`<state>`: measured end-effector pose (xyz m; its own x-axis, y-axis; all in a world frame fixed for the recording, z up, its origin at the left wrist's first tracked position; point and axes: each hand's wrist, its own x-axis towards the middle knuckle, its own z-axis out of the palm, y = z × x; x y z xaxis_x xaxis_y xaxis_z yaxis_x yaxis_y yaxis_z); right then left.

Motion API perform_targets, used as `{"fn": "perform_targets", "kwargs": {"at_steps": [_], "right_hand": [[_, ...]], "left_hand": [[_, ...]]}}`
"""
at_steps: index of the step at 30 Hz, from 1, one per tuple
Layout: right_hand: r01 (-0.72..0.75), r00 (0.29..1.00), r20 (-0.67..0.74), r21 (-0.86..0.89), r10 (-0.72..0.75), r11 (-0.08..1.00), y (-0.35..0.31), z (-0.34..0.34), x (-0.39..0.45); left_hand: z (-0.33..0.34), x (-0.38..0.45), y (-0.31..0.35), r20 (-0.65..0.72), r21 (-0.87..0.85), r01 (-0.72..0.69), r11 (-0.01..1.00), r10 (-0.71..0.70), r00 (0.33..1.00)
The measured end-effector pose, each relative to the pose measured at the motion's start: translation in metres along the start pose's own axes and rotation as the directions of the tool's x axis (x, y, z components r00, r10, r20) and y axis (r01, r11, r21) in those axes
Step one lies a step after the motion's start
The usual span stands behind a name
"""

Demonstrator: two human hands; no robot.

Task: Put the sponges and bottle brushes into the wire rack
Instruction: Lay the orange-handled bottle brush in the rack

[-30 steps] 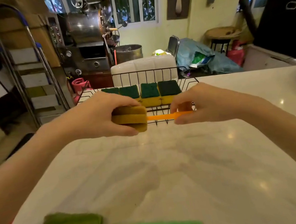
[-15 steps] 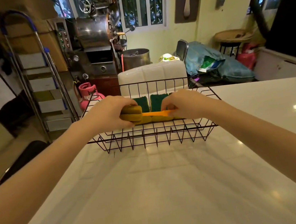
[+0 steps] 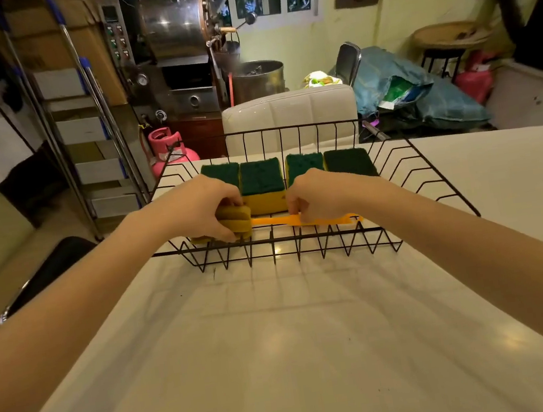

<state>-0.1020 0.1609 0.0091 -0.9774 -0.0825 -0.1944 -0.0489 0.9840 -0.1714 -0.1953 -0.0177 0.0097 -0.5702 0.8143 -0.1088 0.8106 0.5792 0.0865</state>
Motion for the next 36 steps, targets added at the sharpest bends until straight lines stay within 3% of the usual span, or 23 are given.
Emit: {"fn": "perform_targets", "kwargs": {"at_steps": [15, 21, 28, 32, 36], "right_hand": [[-0.02, 0.998, 0.059, 0.029, 0.018, 0.999, 0.002, -0.008, -0.013], [0.004, 1.0, 0.013, 0.075, -0.005, 0.997, -0.008, -0.018, -0.034], [0.143, 0.975, -0.198, 0.226, -0.098, 0.964, -0.042, -0.027, -0.069], [0.239, 0.941, -0.298, 0.257, -0.159, 0.936, -0.069, -0.017, -0.095], [0.324, 0.923, -0.297, 0.252, -0.246, 0.912, -0.093, 0.004, -0.121]], "left_hand": [[0.001, -0.005, 0.004, -0.009, 0.168, 0.028, 0.985, -0.027, 1.0], [-0.009, -0.023, 0.013, -0.013, 0.018, 0.022, 1.0, -0.022, 1.0], [-0.031, -0.072, 0.038, -0.15, -0.246, -0.018, 0.969, -0.02, 0.988], [-0.038, -0.116, 0.054, -0.217, -0.264, -0.069, 0.962, 0.01, 0.976], [-0.03, -0.164, 0.065, -0.221, -0.302, -0.074, 0.95, 0.006, 0.975]]}}
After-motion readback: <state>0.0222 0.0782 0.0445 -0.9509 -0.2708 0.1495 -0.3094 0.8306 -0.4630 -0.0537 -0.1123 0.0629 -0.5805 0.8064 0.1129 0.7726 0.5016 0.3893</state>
